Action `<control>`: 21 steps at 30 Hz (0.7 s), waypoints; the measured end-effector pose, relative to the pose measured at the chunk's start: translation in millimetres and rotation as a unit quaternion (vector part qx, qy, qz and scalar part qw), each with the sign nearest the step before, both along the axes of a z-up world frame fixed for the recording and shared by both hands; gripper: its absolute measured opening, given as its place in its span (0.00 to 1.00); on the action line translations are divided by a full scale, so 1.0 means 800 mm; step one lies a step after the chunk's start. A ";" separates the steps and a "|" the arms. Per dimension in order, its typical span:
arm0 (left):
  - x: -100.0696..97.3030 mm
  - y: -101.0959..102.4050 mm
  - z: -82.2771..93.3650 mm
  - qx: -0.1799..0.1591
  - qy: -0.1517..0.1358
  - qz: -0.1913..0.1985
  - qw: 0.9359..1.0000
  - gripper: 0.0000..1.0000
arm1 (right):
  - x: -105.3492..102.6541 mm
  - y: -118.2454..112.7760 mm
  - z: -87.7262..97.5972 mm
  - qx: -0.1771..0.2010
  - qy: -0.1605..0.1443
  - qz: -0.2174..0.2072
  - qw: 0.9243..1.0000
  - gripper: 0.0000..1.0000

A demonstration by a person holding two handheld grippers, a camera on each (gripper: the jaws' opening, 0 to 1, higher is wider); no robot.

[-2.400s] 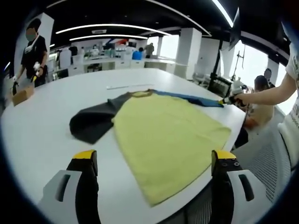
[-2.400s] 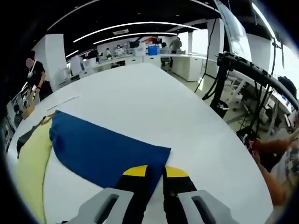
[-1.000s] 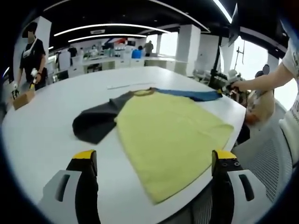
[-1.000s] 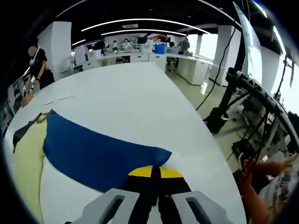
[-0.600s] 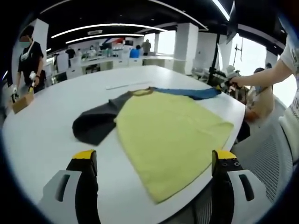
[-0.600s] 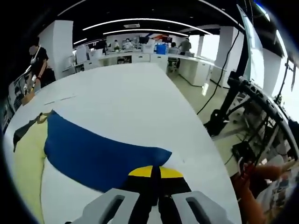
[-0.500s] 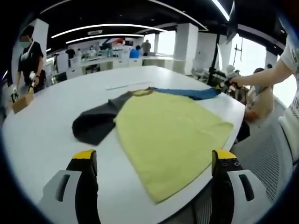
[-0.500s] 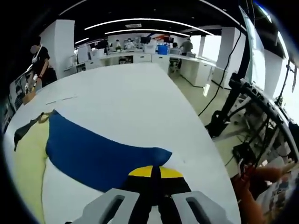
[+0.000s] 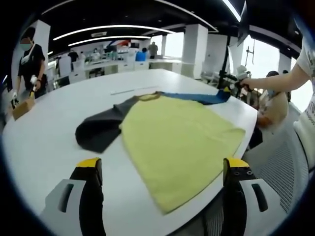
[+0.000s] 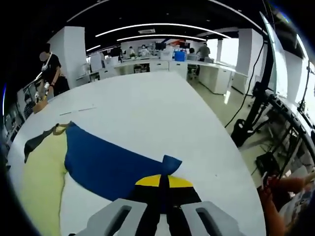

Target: Fold the garment on the visible template until the final outline fits inside the template.

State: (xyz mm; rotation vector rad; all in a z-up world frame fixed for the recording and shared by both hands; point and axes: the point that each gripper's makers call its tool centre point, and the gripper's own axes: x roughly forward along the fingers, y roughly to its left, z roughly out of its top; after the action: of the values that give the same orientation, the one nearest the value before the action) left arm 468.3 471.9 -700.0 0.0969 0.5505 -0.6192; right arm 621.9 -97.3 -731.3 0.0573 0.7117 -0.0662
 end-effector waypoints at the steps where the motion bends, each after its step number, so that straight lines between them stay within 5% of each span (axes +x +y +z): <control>1: 0.000 0.000 0.000 0.001 -0.001 0.000 1.000 0.99 | 0.003 0.002 0.000 0.004 -0.001 0.003 1.000 0.00; 21: -0.002 -0.001 0.001 0.001 -0.005 -0.005 1.000 0.99 | 0.029 0.098 0.009 0.066 -0.004 0.052 0.996 0.00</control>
State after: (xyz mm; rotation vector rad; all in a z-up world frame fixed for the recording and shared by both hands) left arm 466.9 471.1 -699.6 0.1048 0.5421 -0.6272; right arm 645.4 -19.2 -724.3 0.1459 0.7100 0.0816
